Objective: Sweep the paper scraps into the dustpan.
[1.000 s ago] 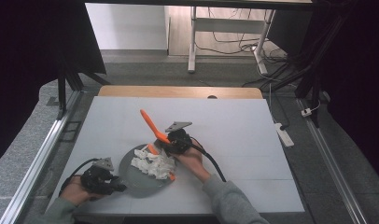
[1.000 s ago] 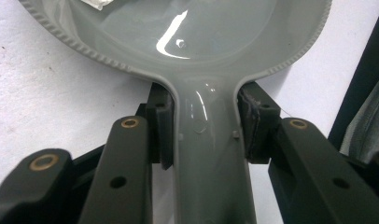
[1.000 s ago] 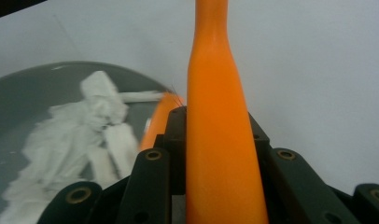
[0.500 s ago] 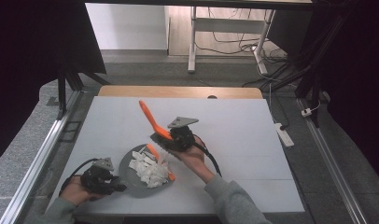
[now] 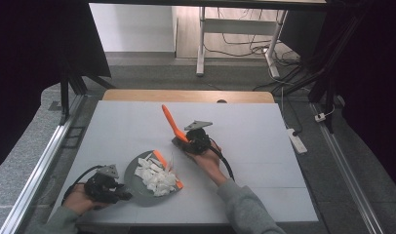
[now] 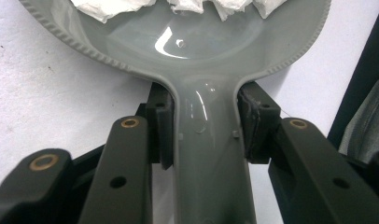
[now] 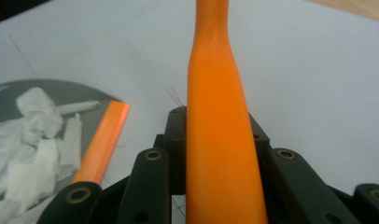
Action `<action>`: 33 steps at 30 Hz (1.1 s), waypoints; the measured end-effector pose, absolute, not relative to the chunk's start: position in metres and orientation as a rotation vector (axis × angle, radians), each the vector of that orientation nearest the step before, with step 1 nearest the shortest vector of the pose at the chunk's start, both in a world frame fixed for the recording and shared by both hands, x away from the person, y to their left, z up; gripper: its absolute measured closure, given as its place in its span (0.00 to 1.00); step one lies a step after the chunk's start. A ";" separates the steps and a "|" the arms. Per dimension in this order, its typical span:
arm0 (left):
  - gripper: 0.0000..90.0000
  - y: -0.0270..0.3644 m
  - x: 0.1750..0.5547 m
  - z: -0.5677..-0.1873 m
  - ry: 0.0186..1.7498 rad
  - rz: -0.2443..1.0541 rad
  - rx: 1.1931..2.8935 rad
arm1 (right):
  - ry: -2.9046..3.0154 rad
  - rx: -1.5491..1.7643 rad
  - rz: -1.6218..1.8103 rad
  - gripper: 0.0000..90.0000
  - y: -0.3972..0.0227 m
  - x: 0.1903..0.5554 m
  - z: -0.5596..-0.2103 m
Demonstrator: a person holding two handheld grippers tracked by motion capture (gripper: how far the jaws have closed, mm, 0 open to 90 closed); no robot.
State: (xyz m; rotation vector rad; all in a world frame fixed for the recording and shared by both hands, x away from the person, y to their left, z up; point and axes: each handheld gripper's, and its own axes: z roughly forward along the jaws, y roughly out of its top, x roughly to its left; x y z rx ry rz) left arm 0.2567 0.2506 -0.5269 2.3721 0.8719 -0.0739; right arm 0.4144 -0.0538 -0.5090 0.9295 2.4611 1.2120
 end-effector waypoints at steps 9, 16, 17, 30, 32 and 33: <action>0.68 0.250 0.257 -0.527 0.872 -0.073 2.373 | 2.510 0.861 1.186 0.78 -0.036 0.405 -0.514; 0.68 0.250 0.257 -0.527 0.871 -0.073 2.373 | 2.563 0.778 1.202 0.78 -0.019 0.387 -0.516; 0.68 0.250 0.256 -0.527 0.873 -0.073 2.372 | 2.572 0.765 1.207 0.78 -0.017 0.384 -0.516; 0.68 0.251 0.256 -0.527 0.872 -0.073 2.372 | 2.637 0.697 1.350 0.78 -0.004 0.362 -0.503; 0.68 0.251 0.256 -0.527 0.872 -0.074 2.372 | 2.597 0.682 1.384 0.78 -0.007 0.362 -0.495; 0.68 0.251 0.256 -0.527 0.872 -0.073 2.372 | 2.571 0.686 1.398 0.78 -0.010 0.363 -0.491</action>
